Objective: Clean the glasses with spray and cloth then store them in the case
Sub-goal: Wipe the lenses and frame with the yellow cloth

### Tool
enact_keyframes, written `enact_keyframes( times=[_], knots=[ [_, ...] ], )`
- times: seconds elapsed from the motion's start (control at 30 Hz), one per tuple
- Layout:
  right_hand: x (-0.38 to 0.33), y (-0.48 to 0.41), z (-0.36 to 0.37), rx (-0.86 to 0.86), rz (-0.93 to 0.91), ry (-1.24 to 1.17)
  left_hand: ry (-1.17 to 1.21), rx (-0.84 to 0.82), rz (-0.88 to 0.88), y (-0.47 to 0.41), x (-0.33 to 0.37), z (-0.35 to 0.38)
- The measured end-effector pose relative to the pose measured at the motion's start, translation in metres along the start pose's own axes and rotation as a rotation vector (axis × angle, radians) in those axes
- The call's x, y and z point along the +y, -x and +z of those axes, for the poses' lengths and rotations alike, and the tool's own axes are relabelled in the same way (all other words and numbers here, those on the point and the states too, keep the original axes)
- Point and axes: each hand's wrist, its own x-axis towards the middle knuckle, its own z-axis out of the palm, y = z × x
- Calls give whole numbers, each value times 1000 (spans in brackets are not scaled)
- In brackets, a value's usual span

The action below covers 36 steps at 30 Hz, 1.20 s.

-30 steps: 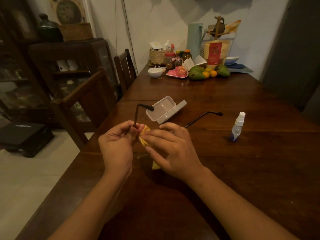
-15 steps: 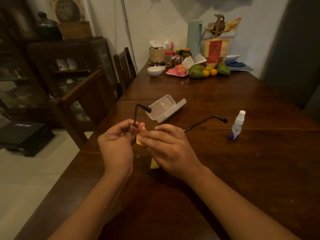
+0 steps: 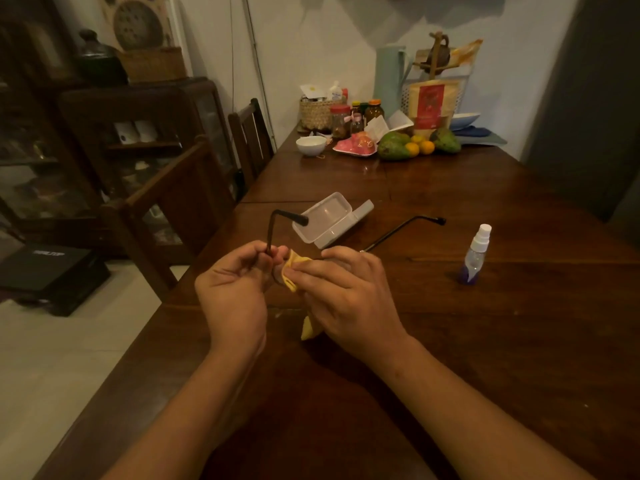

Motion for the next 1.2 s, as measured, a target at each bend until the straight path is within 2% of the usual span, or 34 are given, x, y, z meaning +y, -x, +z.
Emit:
enact_keyframes(
  times=[0.17,0.33,0.6,0.73,0.9,1.0,1.1,1.2],
  knots=[
    [0,-2,-4,-2,33,88,0,5,-7,0,1,1],
    [-4,-1,5,-48,22,16,7,-10,-6,2,1,1],
    [-3,-3,-4,38,50,134,9,-7,-20,3,1,2],
    [-5,0,7,-21,45,-24,1,-3,-16,4,-1,3],
    [1,-1,4,23,29,-208,21,-1,-38,2,0,2],
    [7,1,1,55,30,-105,0,2,-33,-2,-2,0],
    [5,1,-1,12,43,9,3,-9,-34,-1,-1,0],
    [-1,0,2,-51,25,-34,14,-26,-30,2,0,1]
  ],
)
